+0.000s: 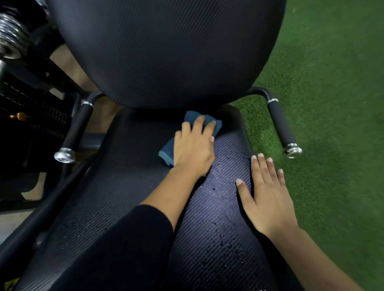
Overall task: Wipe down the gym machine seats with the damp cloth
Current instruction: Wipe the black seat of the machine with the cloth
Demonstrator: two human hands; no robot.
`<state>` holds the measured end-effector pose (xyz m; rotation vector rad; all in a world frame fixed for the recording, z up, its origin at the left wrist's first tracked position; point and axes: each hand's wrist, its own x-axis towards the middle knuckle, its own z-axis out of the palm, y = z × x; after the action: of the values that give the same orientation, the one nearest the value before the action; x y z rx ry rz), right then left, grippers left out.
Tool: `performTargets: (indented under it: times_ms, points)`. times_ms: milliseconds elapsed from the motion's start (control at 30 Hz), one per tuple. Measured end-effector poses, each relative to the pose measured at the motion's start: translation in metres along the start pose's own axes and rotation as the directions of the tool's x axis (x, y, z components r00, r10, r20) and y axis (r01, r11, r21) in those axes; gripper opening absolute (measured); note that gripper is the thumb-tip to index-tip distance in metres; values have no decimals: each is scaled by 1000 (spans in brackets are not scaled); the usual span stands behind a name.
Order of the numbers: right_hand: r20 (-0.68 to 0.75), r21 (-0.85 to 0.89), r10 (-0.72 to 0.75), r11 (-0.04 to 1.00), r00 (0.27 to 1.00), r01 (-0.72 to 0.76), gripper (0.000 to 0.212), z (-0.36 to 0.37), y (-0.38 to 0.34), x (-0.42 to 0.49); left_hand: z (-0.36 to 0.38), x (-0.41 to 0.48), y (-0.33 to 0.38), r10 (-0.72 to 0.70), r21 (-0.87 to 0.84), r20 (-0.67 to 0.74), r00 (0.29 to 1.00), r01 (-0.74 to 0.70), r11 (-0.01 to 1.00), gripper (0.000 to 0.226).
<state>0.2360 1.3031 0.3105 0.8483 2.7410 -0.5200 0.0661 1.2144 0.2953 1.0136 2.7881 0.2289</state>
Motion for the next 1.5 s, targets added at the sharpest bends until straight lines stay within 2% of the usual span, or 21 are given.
performTargets:
  times_ms: [133, 200, 267, 400, 467, 567, 667, 733, 800, 900, 967, 1033, 1133, 1200, 1367, 1500]
  points:
    - [-2, 0, 7, 1000, 1000, -7, 80, 1, 0, -4, -4, -37, 7, 312, -53, -11, 950, -312, 948, 46]
    - [1, 1, 7, 1000, 1000, -7, 79, 1, 1, -6, -10, -54, -6, 408, -80, 16, 913, -405, 911, 47]
    - [1, 9, 1, 1000, 1000, -1, 78, 0, 3, -9, -10, -53, -18, 351, -69, 17, 936, -350, 934, 45]
    - [-3, 10, 2, 1000, 1000, -2, 79, -1, 7, -14, 2, -16, 1, 72, -35, -22, 997, -73, 997, 43]
    - [-10, 14, 7, 1000, 1000, -7, 80, -1, 8, -16, 8, -4, 18, 38, -39, -8, 999, -38, 999, 43]
    - [-10, 20, 13, 1000, 1000, -13, 81, -2, 10, -21, 8, -13, 35, 187, -81, -18, 982, -188, 979, 42]
    - [-5, 20, 19, 1000, 1000, -19, 82, -3, 11, -26, 0, -38, 27, 433, -161, 7, 901, -426, 890, 46]
    - [0, 18, 19, 1000, 1000, -19, 81, -4, 11, -28, -3, -41, 9, 522, -153, 40, 852, -511, 846, 46]
    - [2, 21, 18, 1000, 1000, -18, 81, -5, 10, -29, -2, -27, 0, 476, -127, 39, 879, -468, 875, 47]
    - [-2, 3, 12, 1000, 1000, -12, 81, -4, 11, -27, 4, -1, 21, 248, -82, 14, 969, -246, 966, 44]
    - [-2, -2, 18, 1000, 1000, -18, 81, -3, 11, -27, 9, 5, 36, 189, -58, -1, 982, -189, 980, 41]
    - [7, 2, 19, 1000, 1000, -19, 82, -3, 11, -27, 10, -2, 38, 261, -93, -14, 965, -261, 961, 39]
    - [-6, 12, 19, 1000, 1000, -19, 83, -4, 10, -27, 2, -33, 24, 432, -129, -26, 902, -431, 893, 44]
    - [-8, 11, 14, 1000, 1000, -13, 82, -6, 6, -24, -6, -53, 9, 441, -129, -14, 898, -439, 889, 47]
    - [-8, -16, -59, 998, 998, 59, 83, -7, -29, -1, -18, -63, -57, 138, -85, -48, 989, -141, 986, 47]
    - [14, -17, -141, 990, 990, 141, 72, 2, -74, 15, -27, -65, -117, -62, -12, -69, 996, 62, 998, 45]
